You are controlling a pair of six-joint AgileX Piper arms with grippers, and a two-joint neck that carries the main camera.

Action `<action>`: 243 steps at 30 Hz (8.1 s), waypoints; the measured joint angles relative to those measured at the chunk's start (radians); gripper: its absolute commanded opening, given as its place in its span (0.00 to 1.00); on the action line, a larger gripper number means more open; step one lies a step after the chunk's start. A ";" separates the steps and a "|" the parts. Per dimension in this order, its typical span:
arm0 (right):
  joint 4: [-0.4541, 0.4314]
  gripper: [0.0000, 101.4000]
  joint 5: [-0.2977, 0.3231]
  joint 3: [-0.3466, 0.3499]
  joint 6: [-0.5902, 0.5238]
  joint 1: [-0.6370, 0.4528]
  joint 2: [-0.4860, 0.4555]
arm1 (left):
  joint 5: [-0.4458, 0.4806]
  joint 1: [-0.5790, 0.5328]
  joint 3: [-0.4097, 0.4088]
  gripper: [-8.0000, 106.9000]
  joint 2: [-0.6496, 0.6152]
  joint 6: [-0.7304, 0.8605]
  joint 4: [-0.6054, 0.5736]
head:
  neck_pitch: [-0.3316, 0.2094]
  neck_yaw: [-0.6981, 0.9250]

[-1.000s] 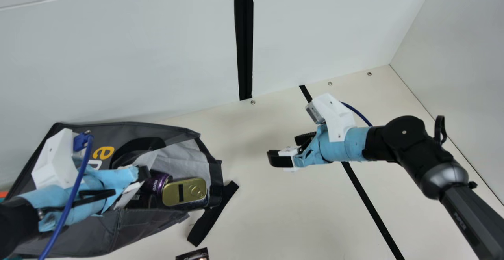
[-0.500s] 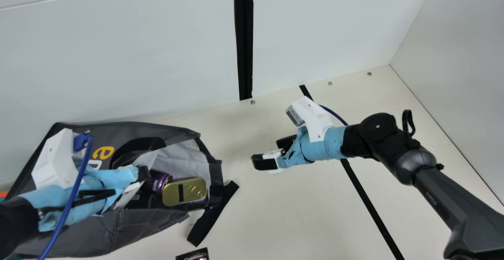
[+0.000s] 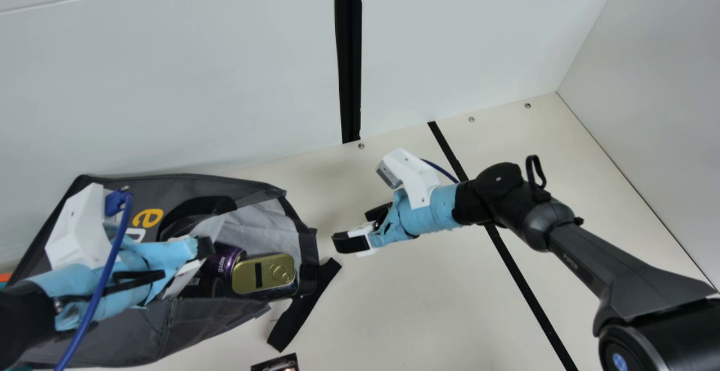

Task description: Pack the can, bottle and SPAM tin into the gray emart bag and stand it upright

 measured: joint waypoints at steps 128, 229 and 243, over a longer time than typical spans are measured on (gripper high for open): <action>0.517 0.00 0.347 0.026 0.256 -0.107 -0.312 | -0.075 -0.108 -0.139 0.00 -0.073 0.006 -0.016 | 0.000 -0.002; -0.007 0.00 0.199 -0.387 0.141 -0.066 -0.175 | 0.099 -0.104 -0.728 0.00 0.414 0.185 -0.076 | 0.000 0.000; -0.007 0.00 0.200 -0.387 0.141 -0.066 -0.175 | 0.097 -0.104 -0.728 0.21 0.414 0.185 -0.076 | 0.000 -0.002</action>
